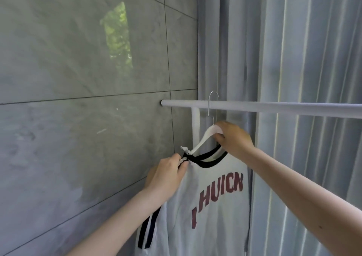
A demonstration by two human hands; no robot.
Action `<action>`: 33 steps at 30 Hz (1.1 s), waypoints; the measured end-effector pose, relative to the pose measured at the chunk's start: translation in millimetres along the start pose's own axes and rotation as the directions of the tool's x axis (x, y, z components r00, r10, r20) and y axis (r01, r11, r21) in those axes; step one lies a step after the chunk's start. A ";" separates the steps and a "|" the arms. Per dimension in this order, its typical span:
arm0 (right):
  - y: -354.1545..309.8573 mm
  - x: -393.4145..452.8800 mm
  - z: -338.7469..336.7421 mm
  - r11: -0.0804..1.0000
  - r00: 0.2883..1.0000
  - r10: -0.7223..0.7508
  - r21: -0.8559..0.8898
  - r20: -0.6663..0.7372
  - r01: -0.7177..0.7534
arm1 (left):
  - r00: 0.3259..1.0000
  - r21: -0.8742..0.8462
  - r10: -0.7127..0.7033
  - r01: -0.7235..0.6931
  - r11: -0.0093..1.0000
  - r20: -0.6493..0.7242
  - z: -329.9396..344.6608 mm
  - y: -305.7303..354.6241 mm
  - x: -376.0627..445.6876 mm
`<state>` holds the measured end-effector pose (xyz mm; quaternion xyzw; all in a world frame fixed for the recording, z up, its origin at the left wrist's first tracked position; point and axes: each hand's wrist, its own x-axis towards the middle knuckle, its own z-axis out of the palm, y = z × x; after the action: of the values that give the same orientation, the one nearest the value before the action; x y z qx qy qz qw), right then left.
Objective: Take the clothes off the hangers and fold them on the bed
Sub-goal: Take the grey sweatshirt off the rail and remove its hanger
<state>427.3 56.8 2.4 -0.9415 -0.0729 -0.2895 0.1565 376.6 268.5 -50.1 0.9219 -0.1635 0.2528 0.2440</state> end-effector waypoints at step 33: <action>-255.0 -94.4 30.9 0.584 0.722 -0.634 0.441 -0.277 0.682 | 0.740 0.422 -0.464 0.664 0.617 -0.486 -207.7 -21.3 -269.5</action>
<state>307.8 302.6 -11.0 -0.7551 -0.4833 -0.3381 0.2863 84.8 444.7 -48.7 0.8975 0.2662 0.3484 0.0479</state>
